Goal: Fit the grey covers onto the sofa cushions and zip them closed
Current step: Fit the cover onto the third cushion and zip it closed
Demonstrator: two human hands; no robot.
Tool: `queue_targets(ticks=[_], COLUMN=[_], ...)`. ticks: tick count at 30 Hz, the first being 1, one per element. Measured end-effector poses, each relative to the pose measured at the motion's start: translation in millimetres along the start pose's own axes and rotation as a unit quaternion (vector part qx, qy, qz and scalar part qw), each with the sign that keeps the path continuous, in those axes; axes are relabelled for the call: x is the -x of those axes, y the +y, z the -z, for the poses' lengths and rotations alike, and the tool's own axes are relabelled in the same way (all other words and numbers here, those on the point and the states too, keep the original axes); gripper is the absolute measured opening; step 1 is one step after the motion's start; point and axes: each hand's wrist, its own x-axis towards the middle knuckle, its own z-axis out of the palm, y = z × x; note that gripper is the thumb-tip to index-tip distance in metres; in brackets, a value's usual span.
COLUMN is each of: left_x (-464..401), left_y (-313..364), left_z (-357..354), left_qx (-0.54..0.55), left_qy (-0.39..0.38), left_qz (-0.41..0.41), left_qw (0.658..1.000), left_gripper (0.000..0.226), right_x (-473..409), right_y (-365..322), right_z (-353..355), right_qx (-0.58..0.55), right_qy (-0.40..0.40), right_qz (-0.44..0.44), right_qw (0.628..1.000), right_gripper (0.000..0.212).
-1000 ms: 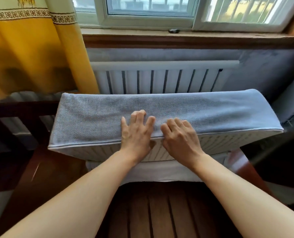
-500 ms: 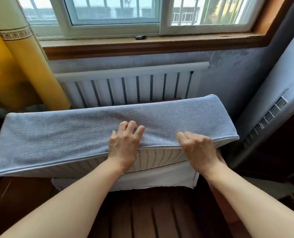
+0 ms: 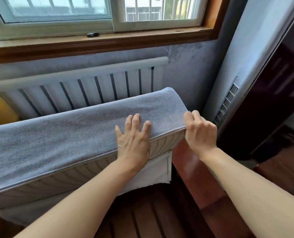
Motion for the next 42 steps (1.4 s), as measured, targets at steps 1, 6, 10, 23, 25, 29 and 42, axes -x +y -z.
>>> queue_targets(ticks=[1, 6, 10, 23, 25, 29, 42], left_x=[-5, -27, -34, -33, -25, -18, 2], left_y=[15, 63, 76, 74, 63, 43, 41], left_z=[-4, -26, -37, -70, -80, -95, -179], left_qx=[-0.003, -0.002, -0.057, -0.135, -0.137, -0.19, -0.273], left_qy=[0.006, 0.072, 0.111, 0.181, 0.205, 0.211, 0.105], left_qz=[-0.008, -0.019, 0.014, -0.046, -0.114, -0.206, -0.222], left_qw=[1.0, 0.997, 0.992, 0.973, 0.962, 0.937, 0.93], left_gripper=[0.072, 0.063, 0.072, 0.062, 0.056, 0.054, 0.058], right_x=[1, 14, 17, 22, 34, 54, 118], right_y=[12, 44, 63, 64, 57, 46, 18], right_z=[-3, -28, -40, -64, -75, -98, -174], right_qx=[-0.005, -0.04, -0.11, -0.246, -0.283, -0.351, -0.42], right_qy=[-0.017, -0.042, -0.02, 0.023, 0.019, -0.026, -0.281], right_qz=[-0.016, 0.002, 0.097, 0.08, 0.042, 0.013, -0.186], right_qw=[1.0, 0.998, 0.989, 0.966, 0.958, 0.936, 0.843], right_gripper=[0.007, 0.017, 0.023, 0.017, 0.027, 0.027, 0.019])
